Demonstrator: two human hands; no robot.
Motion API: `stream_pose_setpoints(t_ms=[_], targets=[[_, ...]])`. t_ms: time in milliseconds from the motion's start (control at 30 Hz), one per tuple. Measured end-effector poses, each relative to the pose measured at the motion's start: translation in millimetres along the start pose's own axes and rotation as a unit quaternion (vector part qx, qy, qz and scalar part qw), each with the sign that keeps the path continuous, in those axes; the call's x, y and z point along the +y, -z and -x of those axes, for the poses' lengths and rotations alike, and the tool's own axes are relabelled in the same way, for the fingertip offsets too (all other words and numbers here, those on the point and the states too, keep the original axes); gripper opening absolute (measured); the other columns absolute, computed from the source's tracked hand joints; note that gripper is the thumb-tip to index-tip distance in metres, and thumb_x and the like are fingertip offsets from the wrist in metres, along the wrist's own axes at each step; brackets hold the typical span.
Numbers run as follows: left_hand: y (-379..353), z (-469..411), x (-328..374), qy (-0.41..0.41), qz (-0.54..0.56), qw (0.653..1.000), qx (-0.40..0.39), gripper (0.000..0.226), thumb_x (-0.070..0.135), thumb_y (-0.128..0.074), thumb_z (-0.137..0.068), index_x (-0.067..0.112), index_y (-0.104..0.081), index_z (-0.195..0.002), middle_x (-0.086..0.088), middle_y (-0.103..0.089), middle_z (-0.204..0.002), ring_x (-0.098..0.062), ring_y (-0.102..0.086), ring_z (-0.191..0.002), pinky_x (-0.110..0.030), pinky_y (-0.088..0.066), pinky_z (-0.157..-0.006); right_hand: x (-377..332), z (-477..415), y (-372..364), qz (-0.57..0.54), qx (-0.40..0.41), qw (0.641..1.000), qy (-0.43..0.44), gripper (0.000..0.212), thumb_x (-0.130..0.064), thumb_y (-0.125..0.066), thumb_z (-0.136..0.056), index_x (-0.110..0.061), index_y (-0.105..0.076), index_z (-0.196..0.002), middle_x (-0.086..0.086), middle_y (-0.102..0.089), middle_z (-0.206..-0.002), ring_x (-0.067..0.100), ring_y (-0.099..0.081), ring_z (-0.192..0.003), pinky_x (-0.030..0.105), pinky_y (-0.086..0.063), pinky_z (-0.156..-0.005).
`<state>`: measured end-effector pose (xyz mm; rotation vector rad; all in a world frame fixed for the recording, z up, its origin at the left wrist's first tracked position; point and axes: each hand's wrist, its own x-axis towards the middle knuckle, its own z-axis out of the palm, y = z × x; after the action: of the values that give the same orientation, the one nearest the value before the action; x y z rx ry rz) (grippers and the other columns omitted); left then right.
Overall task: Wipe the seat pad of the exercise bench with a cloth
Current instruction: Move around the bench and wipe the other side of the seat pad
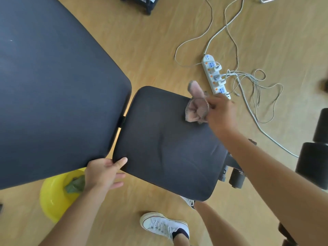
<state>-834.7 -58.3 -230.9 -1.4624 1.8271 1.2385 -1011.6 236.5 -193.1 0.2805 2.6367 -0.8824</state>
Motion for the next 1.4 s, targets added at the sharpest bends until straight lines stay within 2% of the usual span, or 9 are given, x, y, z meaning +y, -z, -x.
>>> stream_pose_setpoints(t_ms=[200, 367, 567, 700, 900, 1033, 1167, 1267, 1400], targets=[[3, 1, 1, 0.000, -0.025, 1.000, -0.012, 0.031, 0.026, -0.091, -0.081, 0.007, -0.066, -0.079, -0.012, -0.076, -0.085, -0.026, -0.082, -0.066, -0.052, -0.067, -0.056, -129, -72, -81, 0.095, -0.168, 0.973, 0.126, 0.030, -0.024, -0.067, -0.092, -0.019, -0.060, -0.063, 0.001, -0.047, -0.052, 0.020, -0.046, -0.054, 0.022, -0.033, -0.043], [4, -2, -2, 0.009, -0.007, 1.000, -0.024, 0.038, 0.026, -0.093, -0.079, 0.002, -0.071, -0.099, -0.013, -0.077, -0.093, -0.021, -0.082, -0.061, -0.043, -0.066, -0.052, -109, -95, -58, 0.210, -0.256, 0.930, 0.160, 0.044, -0.033, -0.059, -0.098, -0.017, -0.058, -0.057, -0.004, -0.054, -0.051, 0.014, -0.051, -0.052, 0.024, -0.037, -0.047], [1, 1, 0, -0.006, -0.006, 1.000, -0.018, 0.031, 0.026, -0.092, -0.080, 0.004, -0.071, -0.084, -0.011, -0.079, -0.084, -0.027, -0.082, -0.065, -0.053, -0.067, -0.059, -28, -80, 13, 0.181, -0.359, 0.915, 0.039, 0.036, 0.017, -0.044, -0.094, -0.005, -0.050, -0.065, 0.005, -0.051, -0.056, 0.006, -0.047, -0.046, 0.017, -0.037, -0.047], [1, 0, 0, -0.014, -0.020, 1.000, -0.012, 0.031, 0.028, -0.091, -0.080, 0.006, -0.071, -0.074, -0.009, -0.079, -0.078, -0.027, -0.082, -0.062, -0.055, -0.067, -0.057, -60, -85, -32, 0.142, -0.300, 0.937, 0.107, 0.043, -0.028, -0.057, -0.100, -0.010, -0.054, -0.061, 0.000, -0.064, -0.070, 0.016, -0.051, -0.058, 0.029, -0.041, -0.061], [2, -2, -3, -0.003, -0.032, 0.999, -0.011, 0.031, 0.031, -0.091, -0.079, 0.011, -0.069, -0.087, -0.009, -0.077, -0.088, -0.029, -0.082, -0.069, -0.053, -0.068, -0.062, -69, -92, -50, 0.147, -0.288, 0.934, 0.148, 0.050, -0.050, -0.064, -0.096, -0.016, -0.050, -0.062, 0.013, -0.056, -0.072, 0.020, -0.051, -0.063, 0.031, -0.039, -0.059], [1, -2, -2, 0.009, -0.027, 1.000, -0.007, 0.044, 0.029, -0.092, -0.079, 0.000, -0.071, -0.104, -0.013, -0.077, -0.088, -0.032, -0.081, -0.072, -0.054, -0.067, -0.066, 32, -69, 24, 0.108, -0.234, 0.966, 0.014, 0.054, -0.055, -0.071, -0.091, -0.009, -0.061, -0.066, 0.001, -0.052, -0.066, 0.015, -0.050, -0.064, 0.029, -0.039, -0.061], [2, -5, -4, 0.005, -0.031, 0.999, -0.007, 0.045, 0.030, -0.092, -0.078, -0.003, -0.072, -0.100, -0.009, -0.076, -0.080, -0.024, -0.080, -0.057, -0.050, -0.068, -0.067, 101, -12, 41, -0.051, -0.067, 0.988, -0.132, 0.047, -0.048, -0.078, -0.088, -0.003, -0.068, -0.080, 0.000, -0.056, -0.073, 0.012, -0.053, -0.064, 0.029, -0.043, -0.064], [2, -11, -8, -0.011, -0.042, 0.999, -0.007, 0.042, 0.031, -0.092, -0.079, -0.002, -0.067, -0.076, -0.003, -0.074, -0.059, -0.015, -0.077, -0.047, -0.053, -0.067, -0.072, 114, 58, 12, -0.052, 0.061, 0.967, -0.242, 0.051, -0.037, -0.069, -0.094, -0.002, -0.053, -0.062, 0.001, -0.044, -0.057, 0.013, -0.040, -0.053, 0.027, -0.035, -0.047], [2, -11, -10, -0.028, -0.065, 0.998, -0.003, 0.046, 0.036, -0.091, -0.080, 0.005, -0.060, -0.066, 0.006, -0.065, -0.042, -0.012, -0.076, -0.045, -0.056, -0.066, -0.074, 102, 177, -43, -0.055, 0.051, 0.955, -0.288, 0.057, -0.033, -0.072, -0.095, -0.006, -0.042, -0.055, 0.009, -0.050, -0.064, 0.023, -0.044, -0.058, 0.032, -0.031, -0.049]])
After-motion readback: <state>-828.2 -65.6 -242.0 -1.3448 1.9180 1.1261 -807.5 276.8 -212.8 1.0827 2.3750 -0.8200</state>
